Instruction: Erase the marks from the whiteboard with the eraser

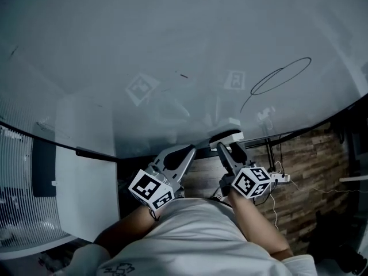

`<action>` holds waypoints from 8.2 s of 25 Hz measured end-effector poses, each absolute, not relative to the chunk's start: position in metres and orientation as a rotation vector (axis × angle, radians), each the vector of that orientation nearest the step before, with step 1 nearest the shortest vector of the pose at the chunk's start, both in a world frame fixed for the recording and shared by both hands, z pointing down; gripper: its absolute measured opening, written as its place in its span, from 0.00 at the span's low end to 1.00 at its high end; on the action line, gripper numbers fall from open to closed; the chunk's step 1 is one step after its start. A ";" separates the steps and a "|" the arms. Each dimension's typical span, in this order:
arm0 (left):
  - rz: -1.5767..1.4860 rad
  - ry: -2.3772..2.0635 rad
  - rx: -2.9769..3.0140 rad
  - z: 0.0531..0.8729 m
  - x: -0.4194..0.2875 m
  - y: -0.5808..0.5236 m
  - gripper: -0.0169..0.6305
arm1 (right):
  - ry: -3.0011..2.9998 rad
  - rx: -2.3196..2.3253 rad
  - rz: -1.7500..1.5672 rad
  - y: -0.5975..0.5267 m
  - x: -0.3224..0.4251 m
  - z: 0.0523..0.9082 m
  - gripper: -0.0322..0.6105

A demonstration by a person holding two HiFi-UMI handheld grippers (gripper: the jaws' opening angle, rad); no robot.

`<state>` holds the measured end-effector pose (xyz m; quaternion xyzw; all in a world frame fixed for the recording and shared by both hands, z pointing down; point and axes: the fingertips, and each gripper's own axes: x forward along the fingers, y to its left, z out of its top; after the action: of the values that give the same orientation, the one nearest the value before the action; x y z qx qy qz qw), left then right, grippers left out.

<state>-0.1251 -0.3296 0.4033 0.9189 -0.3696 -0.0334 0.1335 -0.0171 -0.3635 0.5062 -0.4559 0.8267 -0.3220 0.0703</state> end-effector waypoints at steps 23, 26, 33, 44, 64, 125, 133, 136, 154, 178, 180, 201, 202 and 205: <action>0.039 -1.120 2.602 0.454 -0.119 -0.310 0.04 | 2.448 -1.362 -1.334 -0.372 0.001 0.677 0.41; 0.047 -1.131 2.600 0.452 -0.123 -0.305 0.04 | 2.385 -1.402 -1.436 -0.370 0.007 0.701 0.41; 0.051 -1.133 2.587 0.460 -0.119 -0.302 0.04 | 2.347 -1.388 -1.476 -0.370 0.010 0.705 0.41; -0.007 -1.132 2.629 0.447 -0.129 -0.308 0.04 | 2.332 -1.261 -1.406 -0.371 -0.008 0.612 0.41; 0.009 -1.125 2.668 0.442 -0.133 -0.315 0.04 | 2.471 -1.060 -1.155 -0.366 -0.023 0.500 0.41; -0.102 -1.463 2.564 0.425 -0.091 -0.252 0.04 | 2.665 -0.772 -0.896 -0.326 0.009 0.451 0.41; -0.130 -1.440 2.645 0.392 -0.105 -0.210 0.04 | 2.671 -0.760 -0.703 -0.268 0.005 0.399 0.41; -0.146 -1.435 2.664 0.384 -0.116 -0.191 0.04 | 2.669 -0.764 -0.644 -0.242 0.000 0.383 0.41; -0.250 -1.355 2.727 0.362 -0.128 -0.088 0.04 | 2.652 -0.812 -0.500 -0.101 0.006 0.356 0.41; -0.242 -1.410 2.720 0.359 0.074 0.052 0.04 | 2.698 -0.627 -0.479 0.068 0.181 0.341 0.41; -0.245 -1.414 2.723 0.357 0.084 0.063 0.04 | 2.694 -0.620 -0.487 0.077 0.191 0.343 0.41; -0.293 -1.408 2.775 0.328 0.122 0.093 0.04 | 2.627 -0.610 -0.415 0.099 0.228 0.322 0.41; -0.294 -1.408 2.777 0.327 0.124 0.093 0.04 | 2.626 -0.609 -0.413 0.099 0.229 0.322 0.41; -0.299 -1.407 2.783 0.324 0.126 0.094 0.04 | 2.623 -0.612 -0.406 0.099 0.233 0.319 0.41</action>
<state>0.1263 0.0935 0.3237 0.8884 -0.4490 -0.0954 0.0045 0.2331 0.0989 0.3195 -0.2197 0.9421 -0.1458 0.2073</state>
